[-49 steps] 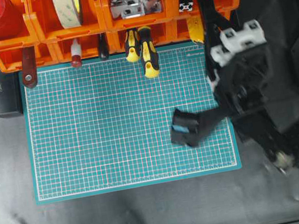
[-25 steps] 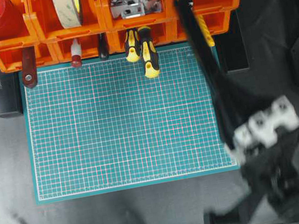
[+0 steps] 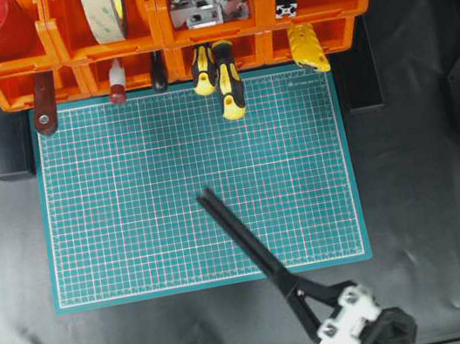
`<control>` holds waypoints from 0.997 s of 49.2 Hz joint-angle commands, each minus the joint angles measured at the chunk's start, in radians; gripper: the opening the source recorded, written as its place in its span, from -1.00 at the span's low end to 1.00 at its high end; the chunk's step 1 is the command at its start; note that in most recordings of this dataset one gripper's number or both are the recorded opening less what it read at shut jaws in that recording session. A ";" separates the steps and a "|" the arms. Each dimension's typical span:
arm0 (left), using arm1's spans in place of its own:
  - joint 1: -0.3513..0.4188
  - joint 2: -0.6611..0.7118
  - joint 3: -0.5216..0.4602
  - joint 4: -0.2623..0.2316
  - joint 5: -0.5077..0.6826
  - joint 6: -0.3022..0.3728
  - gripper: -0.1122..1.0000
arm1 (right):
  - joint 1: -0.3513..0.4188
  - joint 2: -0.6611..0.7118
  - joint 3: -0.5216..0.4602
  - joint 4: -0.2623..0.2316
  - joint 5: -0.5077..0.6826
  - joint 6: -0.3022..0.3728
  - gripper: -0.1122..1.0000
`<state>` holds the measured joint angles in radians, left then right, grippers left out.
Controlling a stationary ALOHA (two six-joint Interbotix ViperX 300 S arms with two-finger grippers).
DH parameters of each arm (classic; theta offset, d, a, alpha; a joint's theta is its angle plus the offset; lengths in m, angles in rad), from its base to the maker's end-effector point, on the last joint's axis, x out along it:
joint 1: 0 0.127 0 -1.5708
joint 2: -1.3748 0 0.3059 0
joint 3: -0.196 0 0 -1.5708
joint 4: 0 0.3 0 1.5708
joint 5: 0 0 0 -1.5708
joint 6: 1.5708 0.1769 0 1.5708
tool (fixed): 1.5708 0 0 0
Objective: Pick frame from container rack with right arm.
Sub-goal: 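Pull the extrusion out of the rack and swing it over the mat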
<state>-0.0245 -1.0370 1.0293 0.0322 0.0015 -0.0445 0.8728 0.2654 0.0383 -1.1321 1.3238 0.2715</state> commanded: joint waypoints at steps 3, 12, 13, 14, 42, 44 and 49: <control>0.011 -0.005 -0.029 0.003 -0.008 -0.005 -0.80 | -0.034 -0.018 0.080 0.043 -0.155 0.002 -0.35; 0.015 -0.009 -0.029 0.003 -0.012 -0.005 -0.80 | -0.132 -0.029 0.163 0.043 -0.252 0.000 -0.35; 0.017 -0.008 -0.029 0.002 -0.014 -0.005 -0.81 | -0.144 -0.028 0.169 0.043 -0.261 0.000 -0.35; 0.017 -0.006 -0.029 0.003 -0.014 -0.005 -0.80 | -0.155 -0.026 0.172 0.043 -0.272 -0.003 -0.35; 0.023 0.005 -0.014 0.003 -0.015 -0.003 -0.80 | -0.367 0.049 0.160 0.046 -0.532 -0.080 -0.35; 0.023 0.005 -0.014 0.003 -0.014 -0.003 -0.80 | -0.370 0.054 0.161 0.046 -0.538 -0.080 -0.35; 0.023 0.003 -0.012 0.003 -0.014 -0.003 -0.80 | -0.377 0.063 0.163 0.054 -0.545 -0.078 -0.35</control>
<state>-0.0046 -1.0400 1.0293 0.0307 -0.0031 -0.0445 0.5001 0.3421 0.2224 -1.0815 0.7900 0.1917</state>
